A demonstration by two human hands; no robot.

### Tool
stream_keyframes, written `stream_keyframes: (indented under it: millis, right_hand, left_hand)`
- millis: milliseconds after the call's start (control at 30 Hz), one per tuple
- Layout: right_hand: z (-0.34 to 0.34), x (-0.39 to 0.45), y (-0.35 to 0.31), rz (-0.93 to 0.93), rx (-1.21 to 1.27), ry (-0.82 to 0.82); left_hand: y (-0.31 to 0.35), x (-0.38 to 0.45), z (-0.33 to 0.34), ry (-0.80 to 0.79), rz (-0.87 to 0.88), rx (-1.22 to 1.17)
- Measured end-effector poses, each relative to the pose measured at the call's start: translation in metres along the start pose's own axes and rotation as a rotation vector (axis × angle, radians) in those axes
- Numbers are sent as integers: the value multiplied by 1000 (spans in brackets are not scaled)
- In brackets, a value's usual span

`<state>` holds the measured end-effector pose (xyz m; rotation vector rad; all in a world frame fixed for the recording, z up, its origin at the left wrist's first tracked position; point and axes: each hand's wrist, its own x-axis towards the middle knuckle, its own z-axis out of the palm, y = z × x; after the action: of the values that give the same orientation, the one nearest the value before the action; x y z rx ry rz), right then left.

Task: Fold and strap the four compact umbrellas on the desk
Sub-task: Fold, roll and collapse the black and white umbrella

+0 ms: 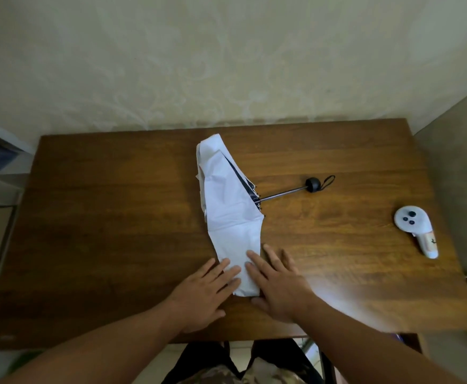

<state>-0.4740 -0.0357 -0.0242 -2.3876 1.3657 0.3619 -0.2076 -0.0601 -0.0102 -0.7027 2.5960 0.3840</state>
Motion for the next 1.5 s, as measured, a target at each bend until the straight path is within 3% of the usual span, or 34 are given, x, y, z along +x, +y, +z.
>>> stream_keyframes:
  millis: [133, 233, 300, 333, 400, 467, 533, 633, 800, 967, 1167, 1300, 1433, 1500]
  right_hand:
    - [5, -9, -3, -186, -56, 78]
    - [14, -22, 1, -279, -57, -36]
    - [7, -19, 3, -249, 61, -110]
    - [-3, -13, 3, -221, 137, -136]
    - [-31, 3, 3, -91, 346, -140]
    - [-64, 22, 5, 166, 602, -76]
    - [-90, 40, 14, 385, 793, 52]
    - [-121, 61, 26, 524, 970, 205]
    - [-164, 85, 34, 479, 1152, 248]
    - [-175, 105, 35, 472, 1174, 262]
    - [-189, 113, 28, 441, 1237, 215]
    - [-202, 120, 24, 398, 1229, 203]
    - [-198, 120, 25, 412, 1195, 248]
    - [-191, 116, 28, 424, 1134, 254]
  left_hand:
    - [12, -10, 9, -47, 142, 29]
    - [16, -16, 5, -159, 269, 9]
    - [11, -18, -6, -18, 317, -10]
    - [4, -15, -10, 142, 235, -50]
    - [-23, -3, -25, 447, -190, -292]
    - [-49, 13, -59, 583, -678, -681]
    - [-67, 32, -103, 620, -990, -1122]
    - [-85, 51, -146, 639, -1067, -1521]
    - [-98, 63, -167, 703, -1010, -1752]
    - [-84, 58, -170, 812, -978, -1684]
    - [-73, 59, -165, 789, -977, -1522]
    - [-83, 66, -166, 857, -1173, -1202]
    - [-87, 69, -170, 741, -1100, -1488]
    - [-83, 68, -167, 753, -1036, -1480]
